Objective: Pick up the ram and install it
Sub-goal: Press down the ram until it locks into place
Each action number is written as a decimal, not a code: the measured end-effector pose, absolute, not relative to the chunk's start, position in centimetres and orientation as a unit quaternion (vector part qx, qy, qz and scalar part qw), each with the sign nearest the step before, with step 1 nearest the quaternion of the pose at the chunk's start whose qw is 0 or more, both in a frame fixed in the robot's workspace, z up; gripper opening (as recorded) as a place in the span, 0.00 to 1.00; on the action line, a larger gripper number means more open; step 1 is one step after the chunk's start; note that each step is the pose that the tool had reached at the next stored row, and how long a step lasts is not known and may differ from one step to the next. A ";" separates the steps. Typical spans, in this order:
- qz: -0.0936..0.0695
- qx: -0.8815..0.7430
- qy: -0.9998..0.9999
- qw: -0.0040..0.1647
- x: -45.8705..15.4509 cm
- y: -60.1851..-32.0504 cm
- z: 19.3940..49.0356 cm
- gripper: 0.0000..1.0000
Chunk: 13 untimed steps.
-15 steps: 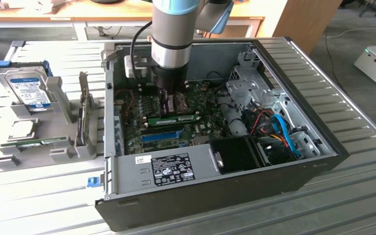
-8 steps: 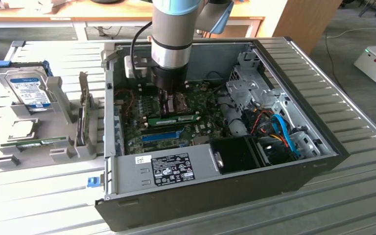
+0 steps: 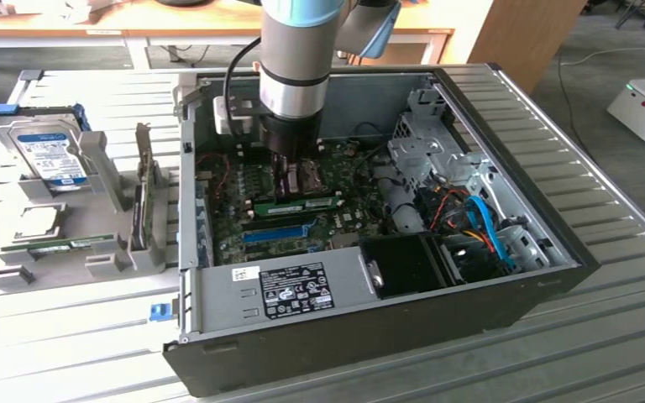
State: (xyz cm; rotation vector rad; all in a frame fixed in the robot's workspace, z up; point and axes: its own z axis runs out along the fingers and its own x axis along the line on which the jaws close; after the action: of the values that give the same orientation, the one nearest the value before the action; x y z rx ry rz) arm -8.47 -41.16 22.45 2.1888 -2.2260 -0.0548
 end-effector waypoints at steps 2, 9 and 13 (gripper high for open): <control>-0.018 0.701 -0.713 0.010 -8.5 -41.2 22.4 0.11; -0.018 0.701 -0.713 0.010 -8.5 -41.2 22.3 0.11; -0.018 0.701 -0.713 0.010 -8.5 -41.2 22.3 0.11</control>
State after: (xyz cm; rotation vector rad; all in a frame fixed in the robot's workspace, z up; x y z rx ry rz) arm -8.47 -41.16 22.32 2.1889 -2.2261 -0.0548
